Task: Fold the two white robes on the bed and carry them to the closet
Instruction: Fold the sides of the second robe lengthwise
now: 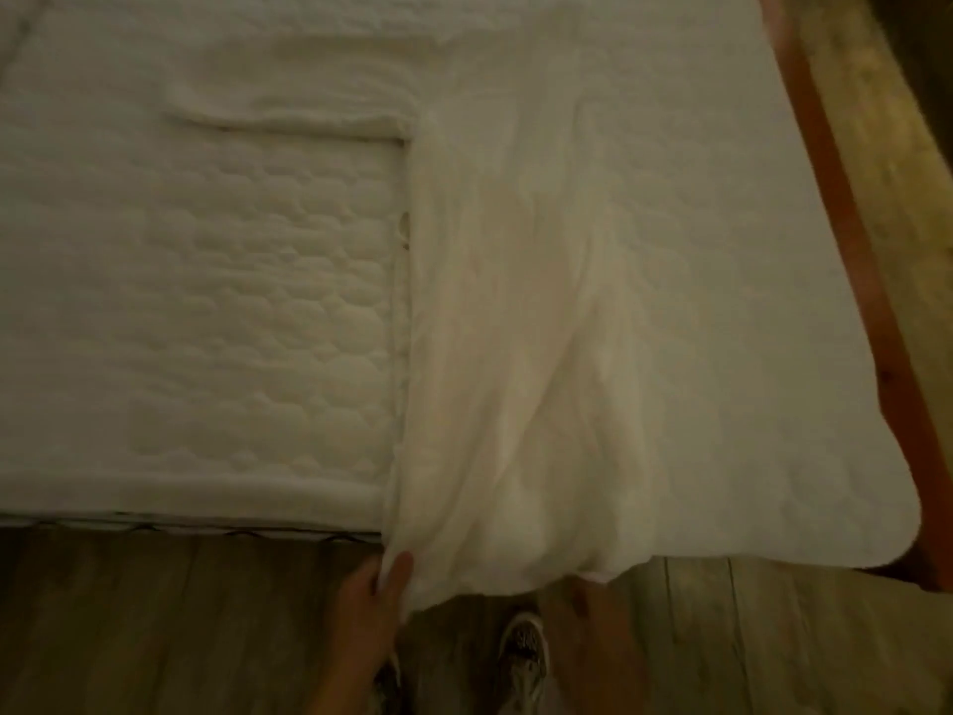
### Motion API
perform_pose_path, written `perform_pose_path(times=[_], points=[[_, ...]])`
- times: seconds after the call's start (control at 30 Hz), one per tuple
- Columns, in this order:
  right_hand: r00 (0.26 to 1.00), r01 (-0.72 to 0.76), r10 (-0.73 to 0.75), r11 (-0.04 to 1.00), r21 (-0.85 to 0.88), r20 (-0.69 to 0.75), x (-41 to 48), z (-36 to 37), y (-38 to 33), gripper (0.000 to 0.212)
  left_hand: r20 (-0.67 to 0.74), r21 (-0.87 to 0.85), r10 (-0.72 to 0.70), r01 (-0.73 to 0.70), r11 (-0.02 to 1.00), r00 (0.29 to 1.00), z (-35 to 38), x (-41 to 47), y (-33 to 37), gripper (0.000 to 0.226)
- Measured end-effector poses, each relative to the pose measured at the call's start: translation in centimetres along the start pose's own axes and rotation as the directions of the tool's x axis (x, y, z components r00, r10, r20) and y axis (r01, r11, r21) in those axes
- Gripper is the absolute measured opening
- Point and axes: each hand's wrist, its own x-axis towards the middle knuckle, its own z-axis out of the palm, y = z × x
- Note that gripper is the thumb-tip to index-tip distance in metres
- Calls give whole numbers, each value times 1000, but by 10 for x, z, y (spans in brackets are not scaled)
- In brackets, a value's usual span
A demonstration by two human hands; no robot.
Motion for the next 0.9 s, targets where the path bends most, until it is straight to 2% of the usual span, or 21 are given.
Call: perform_pose_path(times=[0.03, 0.1, 0.13, 0.17, 0.23, 0.27, 0.37, 0.4, 0.43, 0.47, 0.5, 0.57, 0.6, 0.67, 0.73, 0.77, 0.83, 0.87, 0.9], points=[[998, -31, 34, 998, 63, -52, 1, -3, -1, 37, -46, -14, 39, -40, 999, 998, -3, 4, 5, 30], [946, -43, 121, 966, 254, -301, 25, -25, 14, 34, -200, -126, 99, -126, 984, 975, -3, 2, 9, 28], [932, -74, 168, 956, 284, -322, 37, -34, 23, 40, -273, -143, 156, -200, 969, 949, -5, -6, 11, 27], [929, -62, 172, 945, 321, -329, 40, -43, 24, 45, -275, -150, 153, -200, 968, 949, -6, -17, 13, 29], [950, -95, 189, 934, 345, -250, 44, -49, 28, 42, -222, -140, 128, -161, 977, 967, -8, -32, 2, 29], [959, -113, 193, 933, 343, -209, 43, -50, 28, 39, -176, -129, 69, -92, 987, 982, -6, -31, -12, 31], [970, -148, 215, 893, 425, -115, 46, -45, 46, 37, -89, 0, -41, 41, 999, 995, -3, -18, -41, 62], [972, -152, 215, 877, 457, -89, 47, -46, 50, 34, -93, -12, -68, 67, 998, 993, 0, -12, -45, 67], [977, -148, 204, 866, 477, -68, 49, -47, 52, 29, -85, -30, -100, 98, 995, 991, 4, -7, -47, 65], [982, -159, 188, 853, 496, -9, 48, -49, 53, 26, -79, -57, -90, 86, 995, 993, 7, -2, -45, 53], [984, -176, 172, 848, 499, 54, 47, -50, 55, 27, -61, -65, -79, 75, 995, 995, 7, 1, -42, 34], [974, -212, 144, 859, 466, 176, 43, -52, 57, 34, -63, -92, -43, 37, 995, 997, 3, 1, -36, 24], [976, -195, 123, 868, 457, 182, 39, -53, 60, 34, -70, -112, -34, 26, 993, 997, 0, -4, -30, 24], [988, -152, 119, 868, 472, 99, 28, -56, 72, 20, -72, -123, -33, 24, 992, 997, -7, -11, -27, 20], [974, -218, 215, 834, 507, 64, 14, -61, 88, 8, -66, -76, -53, 47, 996, 996, -11, -16, -34, 15], [956, -286, 280, 810, 512, 91, 10, -61, 93, 12, -35, -62, -56, 54, 997, 998, -13, -17, -35, 20], [930, -368, 330, 817, 445, 165, 9, -57, 99, 52, -3, -38, -85, 85, 996, 996, -11, -13, -41, 32], [931, -361, 302, 842, 401, 204, 12, -54, 97, 63, 2, -18, -107, 107, 994, 994, -10, -9, -42, 34], [933, -341, 271, 872, 351, 236, 15, -51, 89, 60, 23, -3, -104, 104, 995, 994, -8, -3, -43, 31]])
